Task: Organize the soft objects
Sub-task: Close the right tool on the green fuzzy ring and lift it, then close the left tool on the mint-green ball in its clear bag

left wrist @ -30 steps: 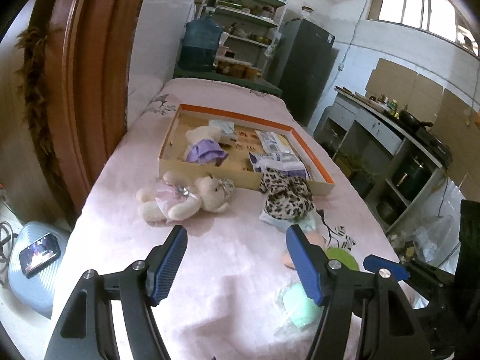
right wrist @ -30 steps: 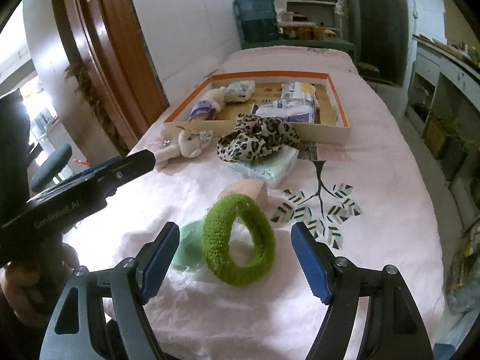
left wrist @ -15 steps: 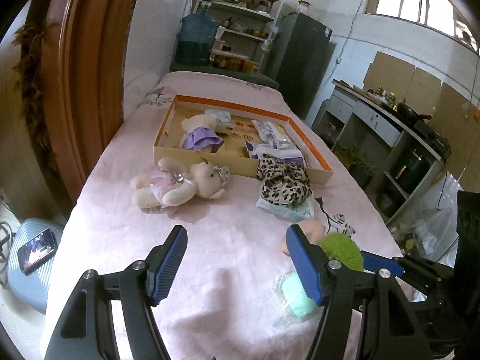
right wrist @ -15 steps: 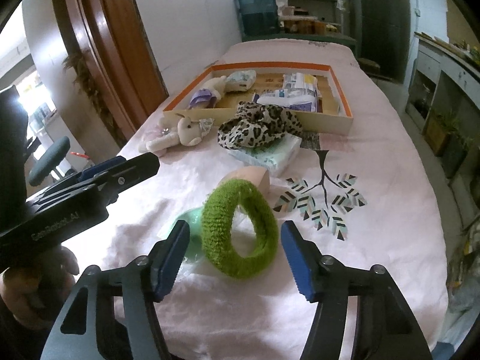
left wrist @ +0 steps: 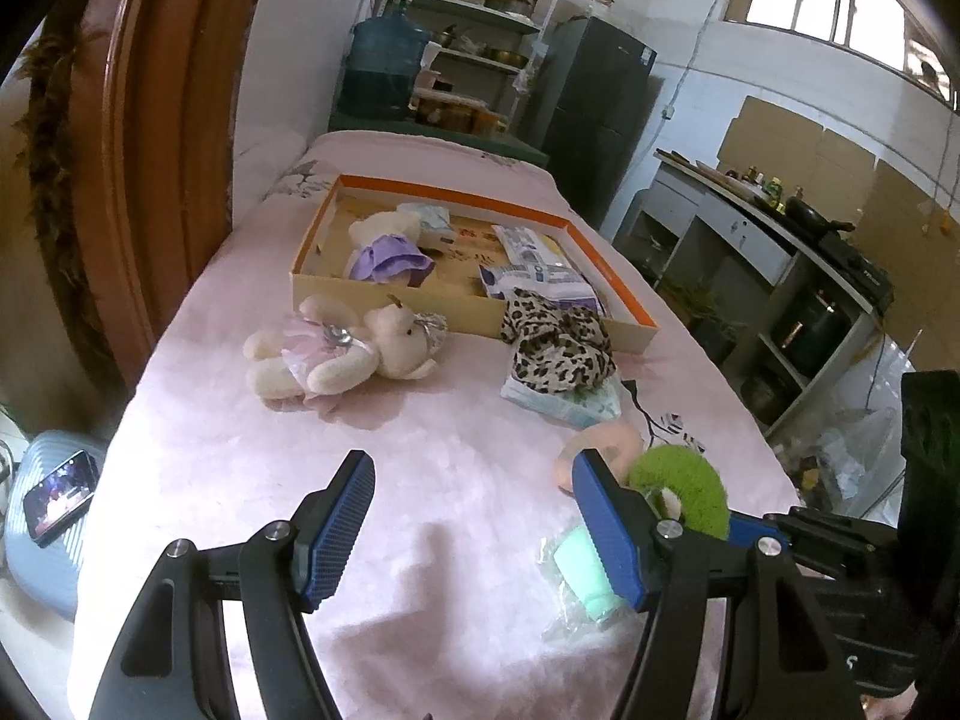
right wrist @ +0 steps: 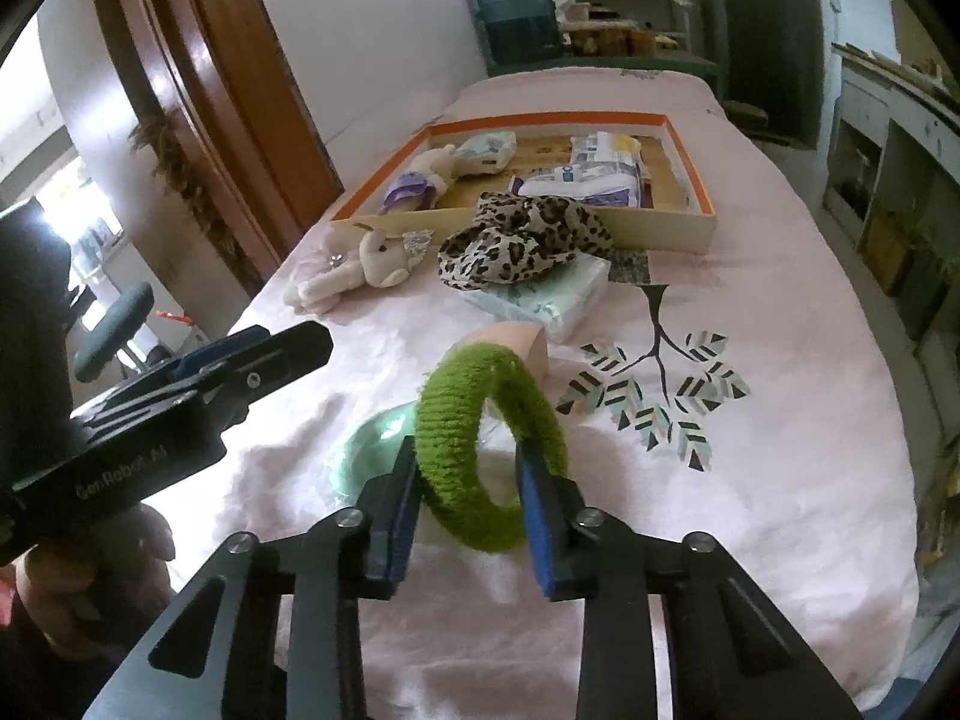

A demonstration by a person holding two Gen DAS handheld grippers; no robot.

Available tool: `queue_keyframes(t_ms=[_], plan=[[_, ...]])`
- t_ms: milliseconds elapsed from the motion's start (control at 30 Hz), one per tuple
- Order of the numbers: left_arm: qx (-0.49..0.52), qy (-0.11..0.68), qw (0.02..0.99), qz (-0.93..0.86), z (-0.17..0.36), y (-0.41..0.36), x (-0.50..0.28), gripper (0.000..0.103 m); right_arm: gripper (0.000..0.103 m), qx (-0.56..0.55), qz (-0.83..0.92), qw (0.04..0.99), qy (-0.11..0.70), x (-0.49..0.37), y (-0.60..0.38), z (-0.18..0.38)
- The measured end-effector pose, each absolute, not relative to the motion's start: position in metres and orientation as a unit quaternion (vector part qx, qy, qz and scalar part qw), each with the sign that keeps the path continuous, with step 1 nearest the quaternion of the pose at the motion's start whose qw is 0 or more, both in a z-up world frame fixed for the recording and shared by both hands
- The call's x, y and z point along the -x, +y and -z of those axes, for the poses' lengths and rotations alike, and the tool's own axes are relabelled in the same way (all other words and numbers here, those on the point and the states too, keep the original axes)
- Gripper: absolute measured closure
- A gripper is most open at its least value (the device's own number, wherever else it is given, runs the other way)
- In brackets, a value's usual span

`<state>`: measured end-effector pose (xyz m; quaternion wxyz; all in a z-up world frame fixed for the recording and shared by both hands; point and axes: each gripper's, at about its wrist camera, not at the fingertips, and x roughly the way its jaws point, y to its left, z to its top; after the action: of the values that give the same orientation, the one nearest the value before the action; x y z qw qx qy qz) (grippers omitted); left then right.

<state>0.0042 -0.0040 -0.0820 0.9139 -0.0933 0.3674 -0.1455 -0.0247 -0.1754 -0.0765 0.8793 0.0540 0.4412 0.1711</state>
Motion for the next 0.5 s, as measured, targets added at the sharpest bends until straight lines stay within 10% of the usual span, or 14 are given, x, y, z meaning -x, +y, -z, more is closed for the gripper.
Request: queue_keyframes(t_ms=[500], plan=[[0.08,0.367,0.899,0.225,0.082,-0.028,0.006,0.035,0.086,-0.098,-0.152,0.888,0.422,0.027,-0.202,0.069]])
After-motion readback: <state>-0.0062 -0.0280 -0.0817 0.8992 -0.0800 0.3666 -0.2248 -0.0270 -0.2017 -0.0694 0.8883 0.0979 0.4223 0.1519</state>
